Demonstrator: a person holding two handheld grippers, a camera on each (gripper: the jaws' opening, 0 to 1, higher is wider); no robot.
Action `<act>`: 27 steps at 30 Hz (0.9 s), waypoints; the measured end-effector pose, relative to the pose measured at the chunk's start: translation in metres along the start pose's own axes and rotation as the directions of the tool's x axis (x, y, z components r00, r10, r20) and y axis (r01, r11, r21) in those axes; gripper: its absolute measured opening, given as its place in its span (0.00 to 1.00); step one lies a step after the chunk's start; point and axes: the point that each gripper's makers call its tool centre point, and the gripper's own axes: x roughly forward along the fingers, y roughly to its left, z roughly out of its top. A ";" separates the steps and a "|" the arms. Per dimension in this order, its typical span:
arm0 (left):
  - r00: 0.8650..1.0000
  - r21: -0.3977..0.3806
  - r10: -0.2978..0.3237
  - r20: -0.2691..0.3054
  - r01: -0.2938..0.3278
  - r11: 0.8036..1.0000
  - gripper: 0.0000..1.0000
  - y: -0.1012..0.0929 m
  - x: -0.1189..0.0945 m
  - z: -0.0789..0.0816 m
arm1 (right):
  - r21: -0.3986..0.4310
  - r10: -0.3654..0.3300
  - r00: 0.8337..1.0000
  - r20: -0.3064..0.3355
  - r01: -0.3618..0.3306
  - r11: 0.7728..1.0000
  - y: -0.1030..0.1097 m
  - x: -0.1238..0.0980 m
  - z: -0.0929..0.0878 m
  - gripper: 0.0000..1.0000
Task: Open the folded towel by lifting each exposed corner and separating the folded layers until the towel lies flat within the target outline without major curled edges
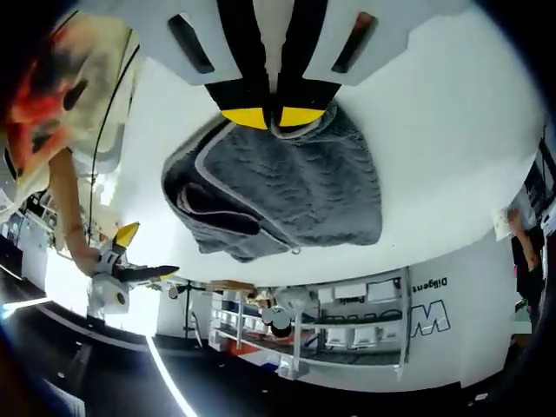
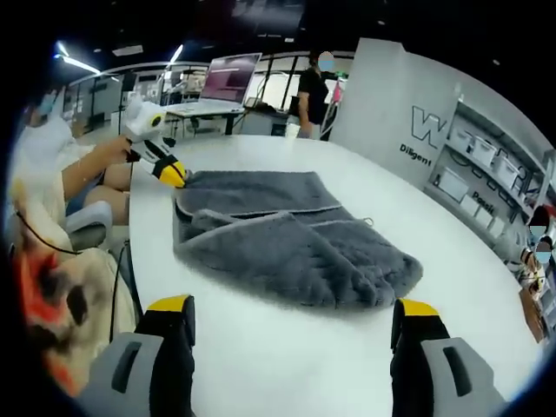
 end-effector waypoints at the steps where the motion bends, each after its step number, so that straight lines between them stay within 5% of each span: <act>1: 1.000 0.001 -0.007 0.001 0.007 1.000 0.01 -0.003 0.000 0.000 | 0.000 0.000 1.000 -0.001 0.000 1.000 0.000 0.000 0.000 0.94; 11: 0.995 0.007 -0.098 0.023 0.098 0.995 0.01 -0.044 0.016 0.004 | 0.006 -0.001 1.000 -0.003 0.001 1.000 -0.004 0.001 -0.001 0.94; 19: 0.994 -0.022 -0.108 0.030 0.109 0.994 0.03 -0.047 0.018 0.002 | 0.011 -0.002 1.000 -0.001 0.002 1.000 -0.006 0.000 -0.001 0.94; 27: 0.993 -0.071 -0.106 0.054 0.109 0.991 0.19 -0.047 -0.004 0.005 | 0.009 -0.002 1.000 -0.005 0.002 1.000 -0.005 0.000 -0.002 0.94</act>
